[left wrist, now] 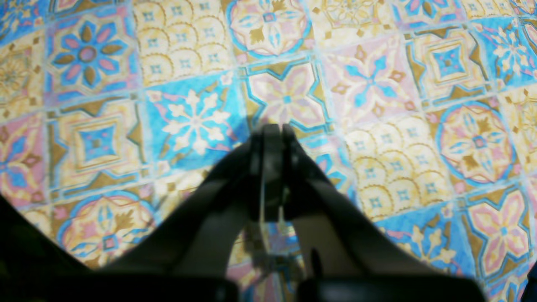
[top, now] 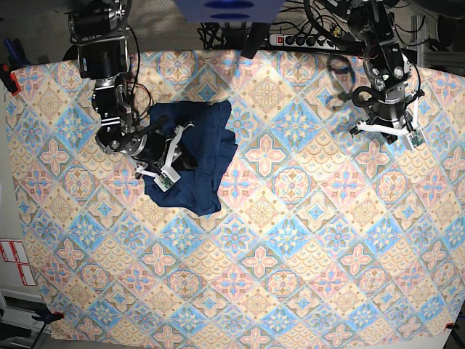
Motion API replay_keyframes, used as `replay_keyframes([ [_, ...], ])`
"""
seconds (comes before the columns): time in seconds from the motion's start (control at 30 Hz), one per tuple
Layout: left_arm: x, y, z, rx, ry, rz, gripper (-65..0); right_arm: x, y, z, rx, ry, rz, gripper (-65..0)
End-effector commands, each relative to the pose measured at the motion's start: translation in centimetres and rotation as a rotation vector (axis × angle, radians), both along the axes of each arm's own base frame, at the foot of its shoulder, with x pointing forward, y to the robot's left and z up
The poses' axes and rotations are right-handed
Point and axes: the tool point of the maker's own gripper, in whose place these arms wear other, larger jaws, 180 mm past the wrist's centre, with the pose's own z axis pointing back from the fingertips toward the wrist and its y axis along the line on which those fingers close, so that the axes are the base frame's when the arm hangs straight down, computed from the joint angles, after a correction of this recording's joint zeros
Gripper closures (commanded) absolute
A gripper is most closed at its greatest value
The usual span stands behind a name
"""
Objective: Fold the T-shirt properly
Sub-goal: 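Pull the bundle further with the right gripper and flatten it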
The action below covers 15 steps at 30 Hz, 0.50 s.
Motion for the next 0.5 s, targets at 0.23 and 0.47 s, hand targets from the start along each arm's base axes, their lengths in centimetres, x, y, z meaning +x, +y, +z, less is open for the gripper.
replay_keyframes([
  [0.23, 0.3, 0.4, 1.0, 0.027, -0.032, -0.002, 0.0, 2.4, -6.5, -1.0, -0.153, 0.027, -0.1, -1.4],
  [0.47, 0.3, 0.4, 1.1, 0.028, -0.033, -0.002, 0.0, 5.1, -9.9, 1.2, -0.218, -0.031, -0.107, -1.4],
])
